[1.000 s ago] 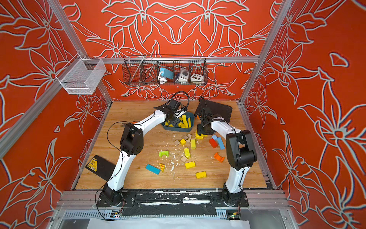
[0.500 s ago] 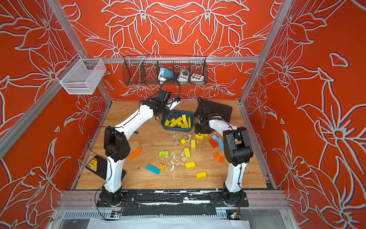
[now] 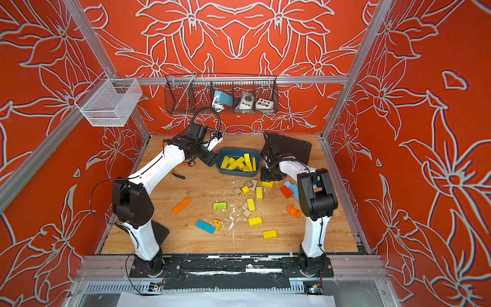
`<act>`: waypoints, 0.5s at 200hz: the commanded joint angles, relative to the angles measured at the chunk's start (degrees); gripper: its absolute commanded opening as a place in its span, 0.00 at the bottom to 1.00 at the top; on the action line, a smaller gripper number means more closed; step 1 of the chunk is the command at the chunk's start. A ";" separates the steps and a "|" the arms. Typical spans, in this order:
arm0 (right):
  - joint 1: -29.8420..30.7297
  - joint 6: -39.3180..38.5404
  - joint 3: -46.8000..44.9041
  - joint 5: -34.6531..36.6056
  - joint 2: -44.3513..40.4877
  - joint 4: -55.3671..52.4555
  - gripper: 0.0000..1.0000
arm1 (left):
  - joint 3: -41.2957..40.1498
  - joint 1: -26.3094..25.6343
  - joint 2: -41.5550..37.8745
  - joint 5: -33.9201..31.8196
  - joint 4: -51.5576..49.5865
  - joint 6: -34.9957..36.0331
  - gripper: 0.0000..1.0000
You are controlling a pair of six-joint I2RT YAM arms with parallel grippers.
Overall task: Pick out the yellow building blocks
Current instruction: Pick up the building block from the center of the board.
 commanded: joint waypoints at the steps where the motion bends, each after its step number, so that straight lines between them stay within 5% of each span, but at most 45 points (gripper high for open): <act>1: 0.61 -0.97 -2.82 1.84 -1.42 -2.51 0.55 | -0.76 0.69 -3.40 1.51 1.97 0.32 0.80; 100: 4.13 0.68 -6.64 7.74 -4.56 -4.19 0.50 | -2.75 1.25 -5.15 3.25 1.50 0.24 0.80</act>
